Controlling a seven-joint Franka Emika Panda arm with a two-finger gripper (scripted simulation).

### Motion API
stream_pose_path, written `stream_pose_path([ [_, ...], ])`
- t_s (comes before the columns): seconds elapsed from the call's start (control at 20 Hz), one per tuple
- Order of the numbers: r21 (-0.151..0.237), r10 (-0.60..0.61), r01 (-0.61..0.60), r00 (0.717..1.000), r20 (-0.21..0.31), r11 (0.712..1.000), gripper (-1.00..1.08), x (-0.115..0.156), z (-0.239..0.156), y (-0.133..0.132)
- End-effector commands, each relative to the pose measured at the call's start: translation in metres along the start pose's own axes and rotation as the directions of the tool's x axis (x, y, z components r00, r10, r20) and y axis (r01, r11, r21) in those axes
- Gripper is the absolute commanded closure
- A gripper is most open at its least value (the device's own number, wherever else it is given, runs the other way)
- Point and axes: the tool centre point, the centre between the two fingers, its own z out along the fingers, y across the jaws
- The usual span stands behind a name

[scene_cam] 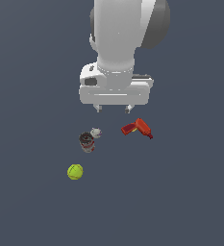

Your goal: Pick up a designated object from a clutter of objects.

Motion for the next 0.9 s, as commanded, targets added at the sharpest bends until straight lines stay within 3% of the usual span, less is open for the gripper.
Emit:
stream_pose_path([
  [0.0, 0.000, 0.000, 0.000, 1.000, 0.000, 1.000, -0.92, 0.000, 0.000, 0.000],
  [0.45, 0.015, -0.022, 0.022, 0.999, 0.033, 1.000, -0.92, -0.003, 0.008, -0.025],
  [0.85, 0.016, -0.012, 0.012, 0.999, 0.031, 1.000, -0.92, 0.003, 0.013, -0.020],
])
